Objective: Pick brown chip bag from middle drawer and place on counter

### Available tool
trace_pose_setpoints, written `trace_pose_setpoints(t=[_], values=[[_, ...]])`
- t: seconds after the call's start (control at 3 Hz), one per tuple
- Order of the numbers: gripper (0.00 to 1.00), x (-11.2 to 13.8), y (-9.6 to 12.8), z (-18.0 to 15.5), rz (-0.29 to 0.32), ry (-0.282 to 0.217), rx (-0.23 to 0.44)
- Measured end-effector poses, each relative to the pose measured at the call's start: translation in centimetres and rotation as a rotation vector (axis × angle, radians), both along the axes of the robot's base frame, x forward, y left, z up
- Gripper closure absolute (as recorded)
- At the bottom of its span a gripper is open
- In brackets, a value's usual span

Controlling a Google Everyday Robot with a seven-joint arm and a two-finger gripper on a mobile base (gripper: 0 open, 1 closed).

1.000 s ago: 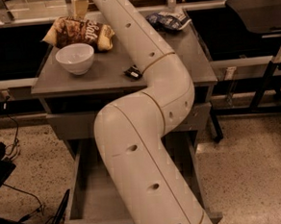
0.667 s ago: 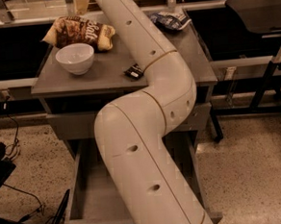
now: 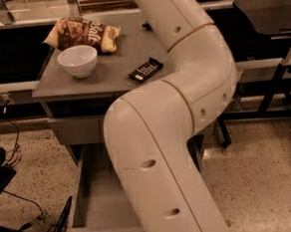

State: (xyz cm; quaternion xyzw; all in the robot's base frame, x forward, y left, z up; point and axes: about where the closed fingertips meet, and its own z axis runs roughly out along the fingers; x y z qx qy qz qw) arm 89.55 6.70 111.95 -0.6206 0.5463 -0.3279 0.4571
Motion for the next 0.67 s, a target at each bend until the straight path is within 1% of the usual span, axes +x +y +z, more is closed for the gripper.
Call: trace_pose_setpoints(t=[0.33,0.67], values=[[0.0,-1.5,-8.4,-0.9,-0.19,0.094,0.043],[0.0,-2.3,-15.5,-2.2,-0.329,0.121,0.165]])
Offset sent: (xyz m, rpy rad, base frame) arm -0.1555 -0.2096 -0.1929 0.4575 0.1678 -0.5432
